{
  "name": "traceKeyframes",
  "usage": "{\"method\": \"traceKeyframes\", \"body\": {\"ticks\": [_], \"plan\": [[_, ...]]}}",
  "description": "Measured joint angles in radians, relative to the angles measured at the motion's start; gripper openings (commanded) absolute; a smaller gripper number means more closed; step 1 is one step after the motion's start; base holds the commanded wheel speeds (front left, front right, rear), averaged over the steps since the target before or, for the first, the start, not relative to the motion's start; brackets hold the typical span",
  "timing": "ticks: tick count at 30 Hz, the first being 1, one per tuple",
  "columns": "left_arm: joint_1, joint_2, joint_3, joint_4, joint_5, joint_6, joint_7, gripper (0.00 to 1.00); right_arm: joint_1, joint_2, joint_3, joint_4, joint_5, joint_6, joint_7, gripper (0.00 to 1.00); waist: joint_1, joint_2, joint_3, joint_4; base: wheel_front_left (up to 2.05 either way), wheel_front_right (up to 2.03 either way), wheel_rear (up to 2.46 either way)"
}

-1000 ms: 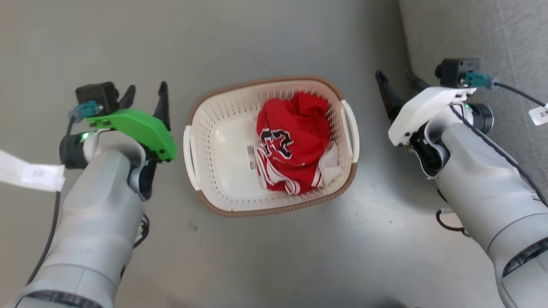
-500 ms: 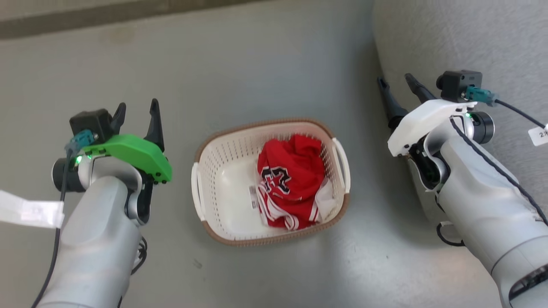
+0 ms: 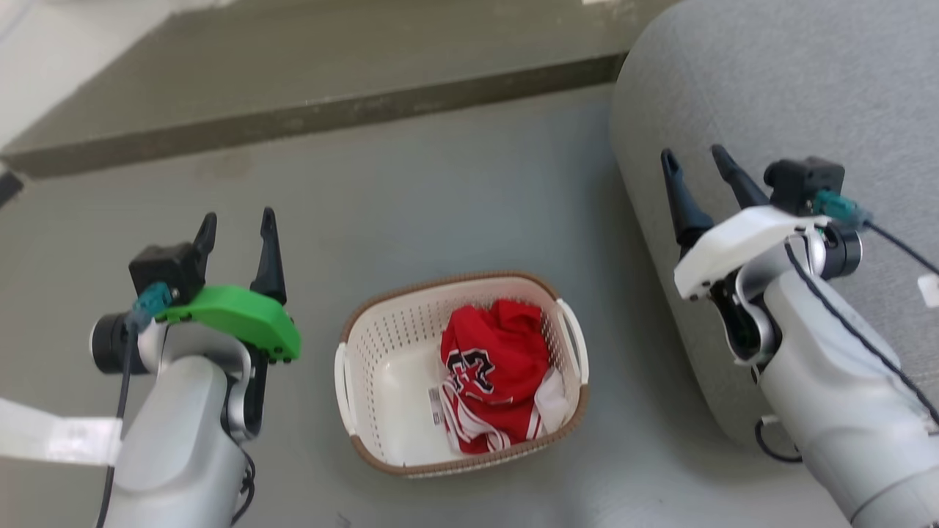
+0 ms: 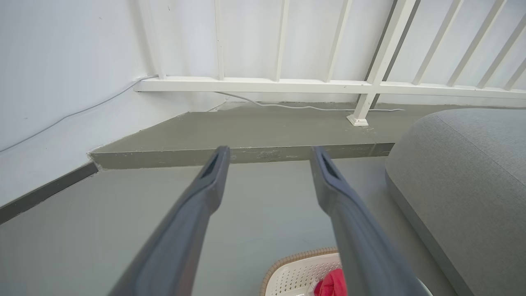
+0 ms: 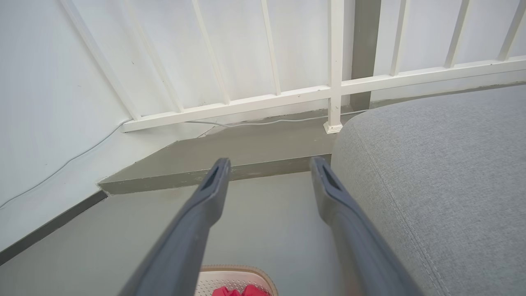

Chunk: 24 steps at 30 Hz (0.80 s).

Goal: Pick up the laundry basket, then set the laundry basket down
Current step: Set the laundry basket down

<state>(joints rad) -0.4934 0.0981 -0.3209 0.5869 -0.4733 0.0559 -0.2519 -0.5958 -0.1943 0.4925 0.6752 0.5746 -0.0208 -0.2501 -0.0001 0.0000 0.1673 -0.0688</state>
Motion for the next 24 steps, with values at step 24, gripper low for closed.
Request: {"method": "traceKeyframes", "body": {"ticks": [24], "plan": [[0.291, 0.002, 0.05, -0.272, 0.087, 0.038, 0.0, 1.0, 0.257, -0.003, -0.084, -0.248, -0.156, -0.047, 0.0, 1.0, 0.0, 0.0, -0.143, -0.013, 0.0, 0.0, 0.0]]}}
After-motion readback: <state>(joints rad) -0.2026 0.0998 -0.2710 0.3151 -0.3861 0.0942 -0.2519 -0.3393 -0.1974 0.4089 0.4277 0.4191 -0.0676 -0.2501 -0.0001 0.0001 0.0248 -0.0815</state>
